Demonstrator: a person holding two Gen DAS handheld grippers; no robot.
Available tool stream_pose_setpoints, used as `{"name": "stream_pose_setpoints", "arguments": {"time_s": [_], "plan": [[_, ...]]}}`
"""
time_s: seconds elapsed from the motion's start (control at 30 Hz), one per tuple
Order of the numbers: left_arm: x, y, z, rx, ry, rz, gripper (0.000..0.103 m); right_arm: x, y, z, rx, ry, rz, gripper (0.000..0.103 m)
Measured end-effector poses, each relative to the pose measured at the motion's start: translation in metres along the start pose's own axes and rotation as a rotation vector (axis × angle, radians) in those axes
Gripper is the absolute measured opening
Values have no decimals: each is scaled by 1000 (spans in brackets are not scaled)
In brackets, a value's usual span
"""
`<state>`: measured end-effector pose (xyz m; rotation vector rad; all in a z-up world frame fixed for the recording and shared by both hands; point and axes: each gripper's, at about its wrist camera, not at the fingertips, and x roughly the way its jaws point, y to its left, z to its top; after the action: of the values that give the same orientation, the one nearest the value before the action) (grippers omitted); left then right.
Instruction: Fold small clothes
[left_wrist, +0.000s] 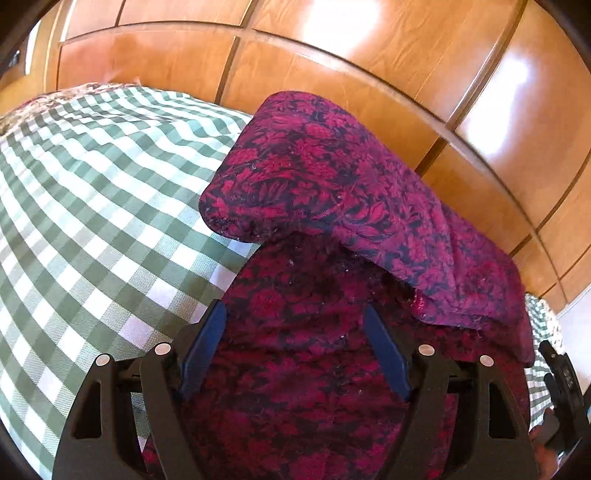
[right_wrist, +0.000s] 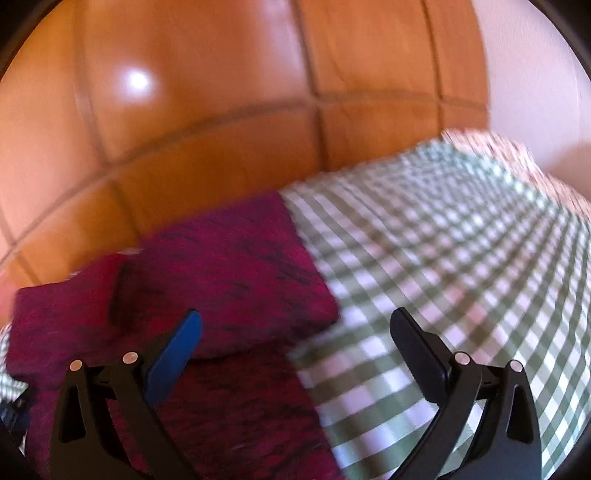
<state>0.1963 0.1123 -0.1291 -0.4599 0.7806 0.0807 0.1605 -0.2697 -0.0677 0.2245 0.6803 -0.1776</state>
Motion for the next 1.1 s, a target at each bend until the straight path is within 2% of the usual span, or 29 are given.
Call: {"name": "stream_pose_setpoints", "arguments": {"time_s": [0.13, 0.2, 0.27, 0.33, 0.37, 0.4, 0.43, 0.47, 0.5, 0.53, 0.6, 0.7, 0.77, 0.8, 0.83, 0.9, 0.97, 1.0, 1.07, 1.1], "plan": [[1, 3, 2, -8, -4, -22, 79, -7, 37, 5, -62, 16, 151, 101], [-1, 3, 1, -16, -8, -32, 79, 6, 51, 10, -30, 99, 240, 99], [-6, 9, -2, -29, -15, -45, 79, 30, 62, 12, 44, 215, 323, 84], [-7, 13, -2, -46, -27, -57, 79, 50, 68, 12, 118, 290, 360, 70], [-9, 16, -2, -57, -33, -60, 79, 59, 71, 11, 147, 311, 369, 67], [-8, 18, -1, -74, -39, -61, 79, 65, 75, 11, 167, 319, 378, 59], [-9, 24, -2, -107, -39, -44, 79, 71, 80, 12, 173, 333, 398, 46], [-6, 31, -3, -142, -29, -47, 79, 74, 84, 14, 166, 335, 419, 36], [-6, 36, -3, -173, -27, -71, 79, 74, 88, 16, 147, 330, 441, 20], [-7, 38, -3, -180, -32, -77, 79, 69, 96, 19, 100, 301, 437, 17], [-7, 35, -4, -167, -26, -62, 79, 58, 103, 29, 29, 211, 419, 4], [-6, 30, 0, -151, 6, -23, 79, 52, 101, 37, 23, 144, 373, 0], [-2, 25, 9, -150, 41, 12, 79, 61, 92, 28, 22, 164, 332, 0], [-1, 25, 13, -163, 48, 25, 79, 73, 89, 21, 33, 207, 310, 0], [1, 26, 19, -181, 50, 35, 79, 82, 81, 16, 71, 248, 320, 0], [4, 30, 29, -203, 36, 63, 79, 90, 68, 7, 179, 306, 408, 3], [11, 34, 37, -194, 30, 93, 79, 91, 61, 3, 282, 321, 481, 21], [15, 34, 37, -179, 27, 97, 79, 87, 63, 4, 309, 308, 528, 45], [17, 32, 30, -138, 2, 92, 84, 80, 69, 9, 285, 269, 534, 60], [17, 30, 29, -125, -3, 95, 85, 77, 76, 12, 262, 259, 550, 60]]}}
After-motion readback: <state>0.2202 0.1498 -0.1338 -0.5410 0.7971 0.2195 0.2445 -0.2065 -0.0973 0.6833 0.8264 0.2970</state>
